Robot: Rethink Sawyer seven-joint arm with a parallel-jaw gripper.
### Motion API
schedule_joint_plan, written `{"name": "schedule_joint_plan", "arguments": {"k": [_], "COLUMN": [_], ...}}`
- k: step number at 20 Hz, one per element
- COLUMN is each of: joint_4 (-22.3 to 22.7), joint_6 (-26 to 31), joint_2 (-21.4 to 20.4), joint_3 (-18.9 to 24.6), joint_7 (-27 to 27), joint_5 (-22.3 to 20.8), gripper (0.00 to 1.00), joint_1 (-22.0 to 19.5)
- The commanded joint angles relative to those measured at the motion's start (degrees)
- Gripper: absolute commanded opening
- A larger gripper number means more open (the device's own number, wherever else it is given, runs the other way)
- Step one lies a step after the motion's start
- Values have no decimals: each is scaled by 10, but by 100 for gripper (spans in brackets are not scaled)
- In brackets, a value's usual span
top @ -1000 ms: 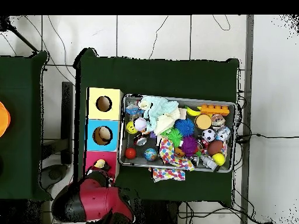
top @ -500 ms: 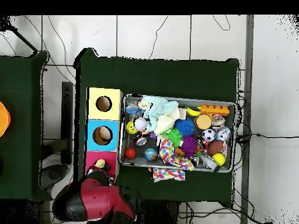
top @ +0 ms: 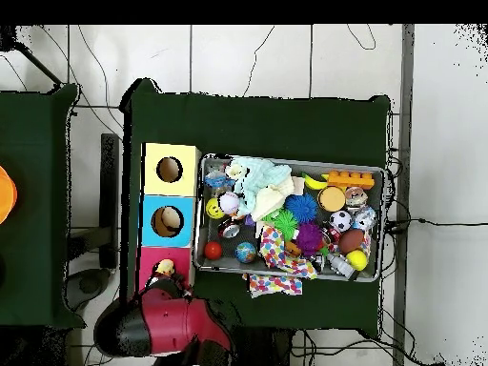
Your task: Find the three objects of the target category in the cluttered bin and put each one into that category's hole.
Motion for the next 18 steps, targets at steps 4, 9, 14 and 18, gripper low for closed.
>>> {"name": "schedule_joint_plan", "arguments": {"k": [4, 9, 14, 18], "joint_4": [77, 93, 92, 86], "joint_6": [160, 145, 154, 167], "joint_2": [-95, -104, -109, -114], "joint_3": [48, 52, 57, 69], "joint_7": [-40, -28, -18, -11], "joint_5": [-52, -65, -69, -56], "gripper": [0, 0, 0, 0], "joint_1": [-39, -44, -43, -41]}}
